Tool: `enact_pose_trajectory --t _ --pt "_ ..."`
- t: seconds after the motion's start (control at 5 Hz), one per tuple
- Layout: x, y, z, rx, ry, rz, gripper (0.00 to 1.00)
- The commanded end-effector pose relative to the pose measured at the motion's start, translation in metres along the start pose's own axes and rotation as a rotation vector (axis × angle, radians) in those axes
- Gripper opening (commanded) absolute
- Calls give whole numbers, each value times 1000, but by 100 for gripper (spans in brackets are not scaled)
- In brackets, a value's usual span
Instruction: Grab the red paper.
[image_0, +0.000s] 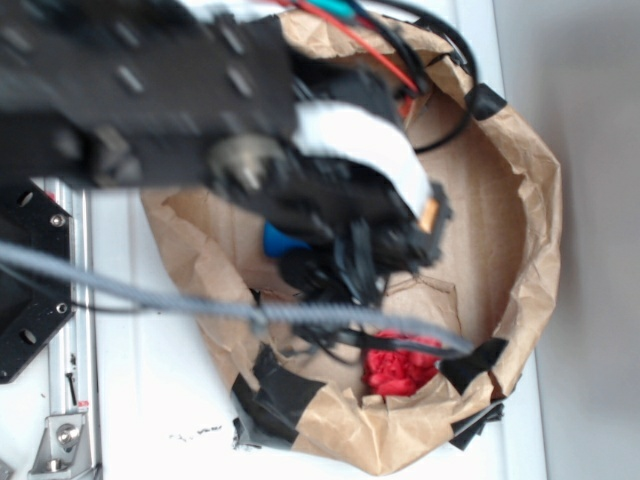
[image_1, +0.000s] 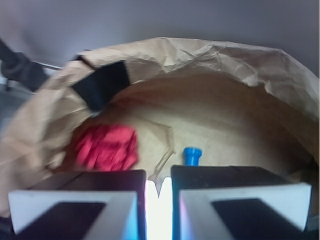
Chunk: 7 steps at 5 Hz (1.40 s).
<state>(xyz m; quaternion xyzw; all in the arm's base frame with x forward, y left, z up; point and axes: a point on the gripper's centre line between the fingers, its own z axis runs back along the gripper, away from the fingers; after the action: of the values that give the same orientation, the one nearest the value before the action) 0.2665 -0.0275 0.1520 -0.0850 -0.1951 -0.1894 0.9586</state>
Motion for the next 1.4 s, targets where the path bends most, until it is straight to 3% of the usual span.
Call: enact_pose_trajectory --t 0.0,0.2,0.4,0.6,0.8,1.2 --pt "3 5 -8 -72 -84 -144 100" --pt "7 -3 -46 -126 -13 -371 100" --pt "8 -14 -77 -146 59 -454 100" --pt "12 -62 -88 -194 65 -638 100" --pt "7 -88 -95 -248 72 -719 100" --pt "4 -90 -131 -252 69 -690 100"
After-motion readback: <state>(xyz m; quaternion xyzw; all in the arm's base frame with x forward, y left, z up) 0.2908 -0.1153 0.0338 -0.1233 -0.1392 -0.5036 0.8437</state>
